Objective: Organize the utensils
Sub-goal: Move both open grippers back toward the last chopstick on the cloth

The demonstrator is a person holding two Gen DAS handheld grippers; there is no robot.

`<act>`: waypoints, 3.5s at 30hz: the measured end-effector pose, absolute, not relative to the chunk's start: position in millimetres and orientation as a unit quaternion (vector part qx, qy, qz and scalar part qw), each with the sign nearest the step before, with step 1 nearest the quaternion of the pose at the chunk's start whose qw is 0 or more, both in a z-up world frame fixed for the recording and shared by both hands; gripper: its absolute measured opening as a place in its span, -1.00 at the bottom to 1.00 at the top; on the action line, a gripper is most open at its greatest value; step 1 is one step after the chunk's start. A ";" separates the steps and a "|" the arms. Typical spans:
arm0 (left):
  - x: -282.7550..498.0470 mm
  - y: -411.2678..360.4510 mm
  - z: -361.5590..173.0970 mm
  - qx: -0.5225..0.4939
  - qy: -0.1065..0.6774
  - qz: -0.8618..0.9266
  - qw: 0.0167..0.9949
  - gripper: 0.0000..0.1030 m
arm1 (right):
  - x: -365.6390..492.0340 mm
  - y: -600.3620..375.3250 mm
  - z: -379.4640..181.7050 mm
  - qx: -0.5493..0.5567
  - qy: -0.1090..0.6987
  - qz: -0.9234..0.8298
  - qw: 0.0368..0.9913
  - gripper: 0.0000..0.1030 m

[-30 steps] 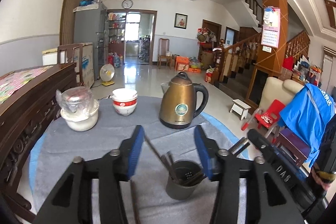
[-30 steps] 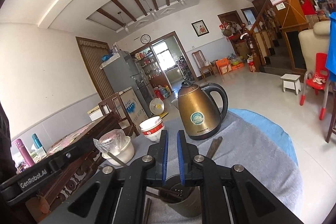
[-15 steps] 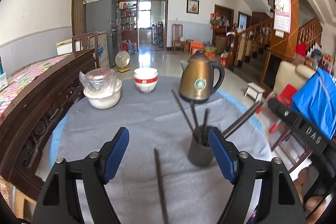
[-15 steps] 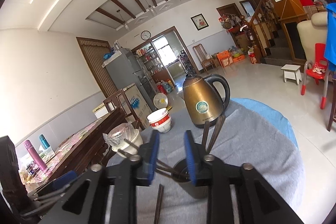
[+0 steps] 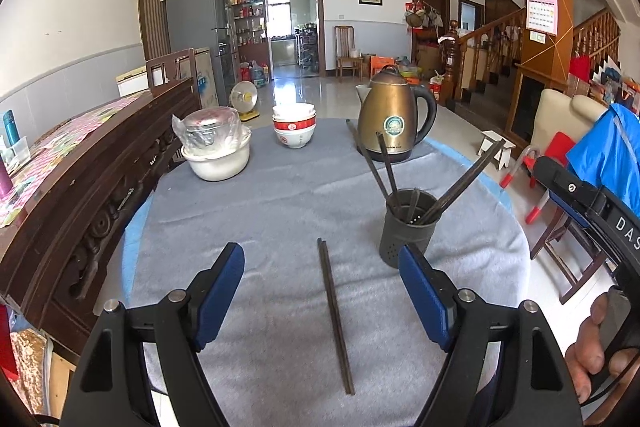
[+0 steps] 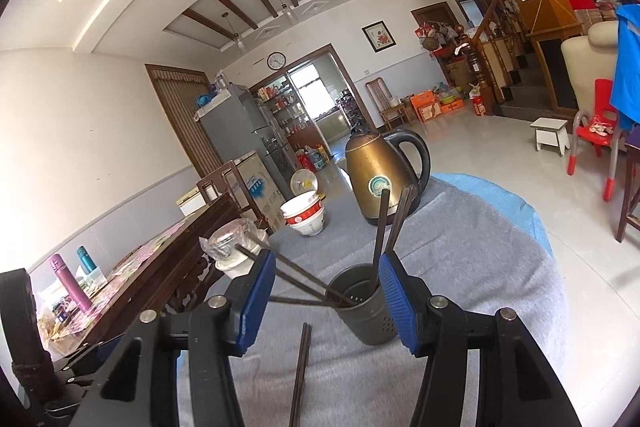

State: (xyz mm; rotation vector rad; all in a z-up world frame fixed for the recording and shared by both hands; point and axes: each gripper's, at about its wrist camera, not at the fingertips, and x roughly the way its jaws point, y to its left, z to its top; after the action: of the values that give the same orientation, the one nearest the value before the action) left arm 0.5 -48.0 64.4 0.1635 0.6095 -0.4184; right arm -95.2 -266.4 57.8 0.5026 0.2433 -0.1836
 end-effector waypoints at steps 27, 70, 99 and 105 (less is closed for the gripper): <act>-16.2 20.5 56.5 0.130 0.295 -0.086 0.943 0.67 | -107.8 -208.2 53.9 0.226 0.153 -0.031 0.962 0.14; -21.1 12.2 30.6 0.168 0.305 -0.076 0.934 0.70 | -99.2 -188.3 29.8 0.214 0.195 -0.010 0.957 0.14; -9.4 22.2 5.2 0.153 0.342 -0.081 0.923 0.70 | -79.4 -168.3 10.3 0.191 0.244 -0.006 0.951 0.14; -3.8 28.0 -3.5 0.146 0.356 -0.079 0.920 0.70 | -73.0 -164.8 3.2 0.191 0.258 -0.003 0.947 0.14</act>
State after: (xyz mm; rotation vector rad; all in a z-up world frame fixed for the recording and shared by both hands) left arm -3.8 28.0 -3.5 0.3010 0.7318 -0.1619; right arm -73.0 -164.8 3.2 0.3894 0.5254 -0.0070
